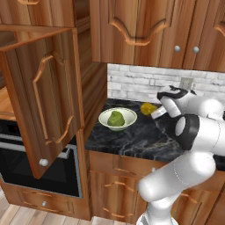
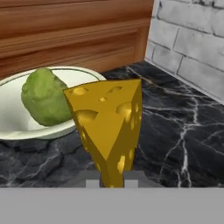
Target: Pick the cheese from the fridge and the cheese grater from the cabinet and place them next to the salad bowl.
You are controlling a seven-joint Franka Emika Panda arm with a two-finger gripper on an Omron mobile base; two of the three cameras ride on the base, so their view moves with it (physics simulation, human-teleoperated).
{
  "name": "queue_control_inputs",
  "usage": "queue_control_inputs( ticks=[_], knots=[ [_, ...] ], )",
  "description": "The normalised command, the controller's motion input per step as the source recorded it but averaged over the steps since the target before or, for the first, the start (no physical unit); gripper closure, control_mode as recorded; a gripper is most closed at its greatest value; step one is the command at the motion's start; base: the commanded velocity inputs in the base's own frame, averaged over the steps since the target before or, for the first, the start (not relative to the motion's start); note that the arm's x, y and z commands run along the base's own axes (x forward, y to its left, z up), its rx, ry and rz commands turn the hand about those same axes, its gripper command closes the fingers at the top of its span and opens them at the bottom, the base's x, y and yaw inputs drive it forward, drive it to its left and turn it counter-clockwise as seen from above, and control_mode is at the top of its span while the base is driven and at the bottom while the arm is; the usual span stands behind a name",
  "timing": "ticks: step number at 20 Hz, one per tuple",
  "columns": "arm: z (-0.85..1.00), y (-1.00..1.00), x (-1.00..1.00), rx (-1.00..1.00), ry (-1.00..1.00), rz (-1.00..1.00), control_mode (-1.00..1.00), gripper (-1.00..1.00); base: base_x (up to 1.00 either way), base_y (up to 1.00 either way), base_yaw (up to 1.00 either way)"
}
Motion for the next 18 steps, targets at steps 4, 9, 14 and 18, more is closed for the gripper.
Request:
queue_control_inputs(
  ticks=[4, 9, 14, 18],
  knots=[
    [0.00, 0.00, 0.37, 0.00, 0.07, 0.00, -1.00, 1.00, 0.00, 0.00, 0.00],
    [-0.08, 0.00, 0.34, 0.00, 0.03, 0.00, -1.00, 1.00, 0.00, 0.00, 0.00],
    [-0.25, 0.00, 0.33, 0.00, 0.01, 0.00, -1.00, 1.00, 0.00, 0.00, 0.00],
    [-0.53, 0.00, 0.15, 0.00, 0.00, 0.00, -1.00, 1.00, 0.00, 0.00, 0.00]
  ],
)
